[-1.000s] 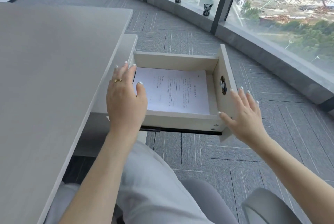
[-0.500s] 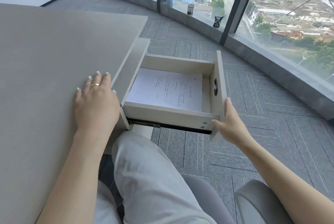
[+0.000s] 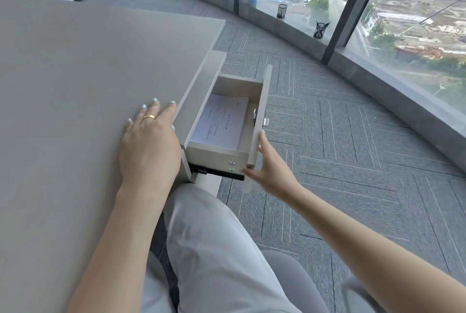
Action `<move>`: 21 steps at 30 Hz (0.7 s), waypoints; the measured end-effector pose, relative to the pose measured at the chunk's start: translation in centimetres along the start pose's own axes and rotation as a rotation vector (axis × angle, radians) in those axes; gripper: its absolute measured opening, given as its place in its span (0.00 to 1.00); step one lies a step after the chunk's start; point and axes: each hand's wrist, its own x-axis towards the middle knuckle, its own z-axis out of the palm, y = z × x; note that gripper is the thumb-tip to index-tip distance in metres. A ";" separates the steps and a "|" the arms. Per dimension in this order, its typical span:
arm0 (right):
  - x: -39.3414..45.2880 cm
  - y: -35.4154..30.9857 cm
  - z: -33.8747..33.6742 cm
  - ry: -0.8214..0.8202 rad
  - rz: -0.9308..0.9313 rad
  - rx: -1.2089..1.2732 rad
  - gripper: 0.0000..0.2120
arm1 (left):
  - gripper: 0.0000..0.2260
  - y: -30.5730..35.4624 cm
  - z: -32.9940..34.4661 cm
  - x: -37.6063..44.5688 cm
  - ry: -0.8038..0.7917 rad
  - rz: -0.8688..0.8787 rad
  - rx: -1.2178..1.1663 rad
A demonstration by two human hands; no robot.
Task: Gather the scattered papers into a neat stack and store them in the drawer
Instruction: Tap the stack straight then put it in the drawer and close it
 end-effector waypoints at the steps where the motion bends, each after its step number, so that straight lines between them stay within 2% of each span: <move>1: 0.4 -0.5 0.6 0.007 -0.013 0.007 0.47 | 0.22 0.0 0.0 0.0 0.004 0.000 0.001; 4: 1.4 -1.7 2.1 -0.001 -0.045 0.058 0.46 | 0.22 0.1 0.1 0.0 0.019 0.004 0.014; 9: 3.3 -2.6 4.4 -0.133 -0.068 0.084 0.43 | 0.23 0.3 0.1 -0.2 0.018 -0.010 0.014; 14: 4.8 -4.4 6.3 -0.146 -0.131 0.066 0.41 | 0.24 0.4 0.1 -0.1 0.000 -0.015 0.000; 18: 5.0 -5.6 7.4 -0.174 -0.202 -0.019 0.37 | 0.23 0.4 0.1 -0.1 -0.005 -0.013 0.015; 21: 4.9 -5.7 8.0 -0.185 -0.215 -0.117 0.38 | 0.23 0.6 0.1 -0.2 -0.013 -0.004 0.011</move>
